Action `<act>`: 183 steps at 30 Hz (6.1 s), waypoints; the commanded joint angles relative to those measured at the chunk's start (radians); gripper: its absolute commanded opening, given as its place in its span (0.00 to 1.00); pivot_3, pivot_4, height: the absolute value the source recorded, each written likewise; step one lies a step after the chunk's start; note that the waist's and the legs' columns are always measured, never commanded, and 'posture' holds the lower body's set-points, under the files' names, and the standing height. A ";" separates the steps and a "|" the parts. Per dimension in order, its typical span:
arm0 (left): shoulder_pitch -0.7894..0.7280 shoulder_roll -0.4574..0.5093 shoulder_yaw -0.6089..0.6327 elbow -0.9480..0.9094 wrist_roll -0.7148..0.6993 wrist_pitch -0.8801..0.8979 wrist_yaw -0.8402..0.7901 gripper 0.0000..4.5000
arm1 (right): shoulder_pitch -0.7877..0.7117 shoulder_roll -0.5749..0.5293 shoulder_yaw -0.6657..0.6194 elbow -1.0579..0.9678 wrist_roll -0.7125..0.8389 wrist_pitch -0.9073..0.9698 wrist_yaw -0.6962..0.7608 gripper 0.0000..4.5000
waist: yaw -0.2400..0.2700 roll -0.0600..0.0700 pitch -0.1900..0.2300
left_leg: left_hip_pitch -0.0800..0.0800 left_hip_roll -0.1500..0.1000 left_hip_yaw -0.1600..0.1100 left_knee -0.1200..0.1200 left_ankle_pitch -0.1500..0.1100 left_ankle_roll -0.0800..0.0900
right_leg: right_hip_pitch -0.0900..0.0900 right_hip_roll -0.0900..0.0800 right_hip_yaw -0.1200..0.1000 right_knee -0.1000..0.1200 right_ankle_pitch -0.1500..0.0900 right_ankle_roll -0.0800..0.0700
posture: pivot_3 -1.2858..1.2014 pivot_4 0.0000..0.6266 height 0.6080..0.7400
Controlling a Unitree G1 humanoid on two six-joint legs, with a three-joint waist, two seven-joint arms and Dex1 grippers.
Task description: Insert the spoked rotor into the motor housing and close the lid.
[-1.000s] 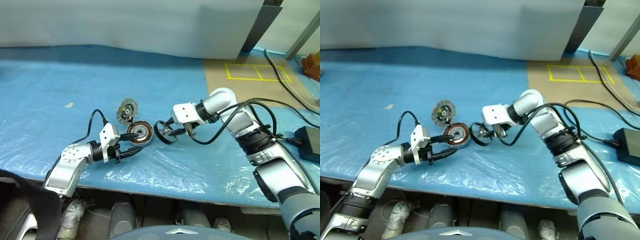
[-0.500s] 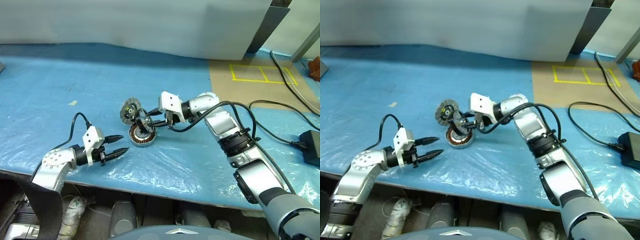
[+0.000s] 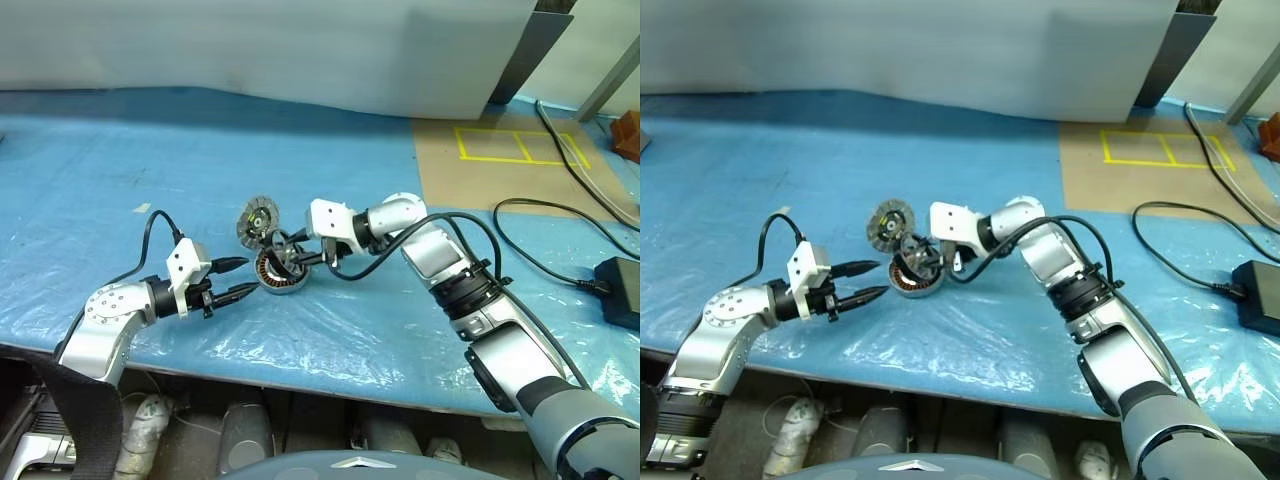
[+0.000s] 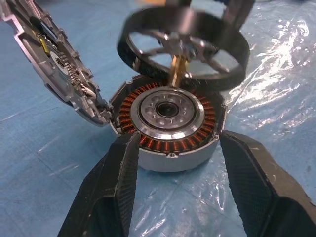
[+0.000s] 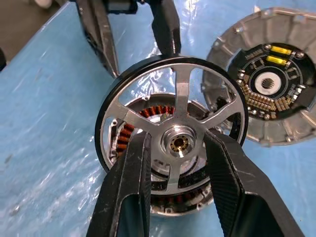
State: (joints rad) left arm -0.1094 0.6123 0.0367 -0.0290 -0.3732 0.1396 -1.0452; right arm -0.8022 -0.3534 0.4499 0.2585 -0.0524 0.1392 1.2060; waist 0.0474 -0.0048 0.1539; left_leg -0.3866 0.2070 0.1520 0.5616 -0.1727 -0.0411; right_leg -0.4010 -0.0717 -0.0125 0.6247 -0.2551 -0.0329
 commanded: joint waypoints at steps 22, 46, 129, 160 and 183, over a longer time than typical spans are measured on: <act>-0.003 -0.029 -0.024 -0.086 -0.004 0.029 0.048 0.60 | -0.124 -0.001 0.051 0.204 -0.120 -0.218 0.014 0.66 | -0.002 0.000 0.000 | 0.000 0.000 0.000 0.002 0.000 0.001 | 0.000 0.000 0.000 0.001 0.000 0.000 | 0.52 0.24 1.00; 0.005 -0.005 0.014 -0.128 -0.017 0.083 0.080 0.60 | 0.038 0.129 -0.139 -0.015 0.157 0.206 -0.050 0.34 | 0.000 -0.001 0.000 | 0.000 0.000 0.000 0.001 0.001 0.002 | 0.000 0.000 -0.001 0.001 0.000 0.000 | 0.52 0.24 1.00; -0.045 0.021 0.094 -0.007 -0.065 0.202 0.109 0.60 | 0.055 0.153 -0.245 -0.106 0.417 0.500 -0.073 0.01 | 0.003 0.001 0.002 | 0.001 0.001 0.000 -0.002 0.000 -0.001 | 0.001 0.000 -0.001 0.000 0.001 0.002 | 0.52 0.24 1.00; -0.506 -0.313 0.073 0.556 0.156 -0.050 0.538 0.60 | 0.352 -0.037 -0.276 -0.285 0.353 0.525 -0.387 0.01 | 0.027 -0.001 0.002 | 0.000 -0.002 -0.002 -0.001 0.000 -0.001 | 0.002 -0.001 -0.001 -0.002 0.003 0.006 | 0.52 0.24 1.00; -0.565 -0.230 -0.174 0.688 0.180 -0.177 -0.274 0.60 | 0.427 -0.035 -0.268 -0.333 0.333 0.548 -0.477 0.01 | 0.046 -0.001 0.003 | 0.000 -0.001 -0.002 -0.003 0.000 -0.001 | 0.002 -0.002 -0.002 -0.002 0.003 0.006 | 0.52 0.24 1.00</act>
State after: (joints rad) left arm -0.6895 0.3792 -0.1132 0.6788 -0.2117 -0.0215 -1.2935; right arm -0.3744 -0.3894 0.1891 -0.0222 0.2746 0.6895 0.7358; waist 0.0931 -0.0058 0.1565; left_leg -0.3868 0.2057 0.1504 0.5585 -0.1725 -0.0419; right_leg -0.3994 -0.0736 -0.0149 0.6223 -0.2518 -0.0273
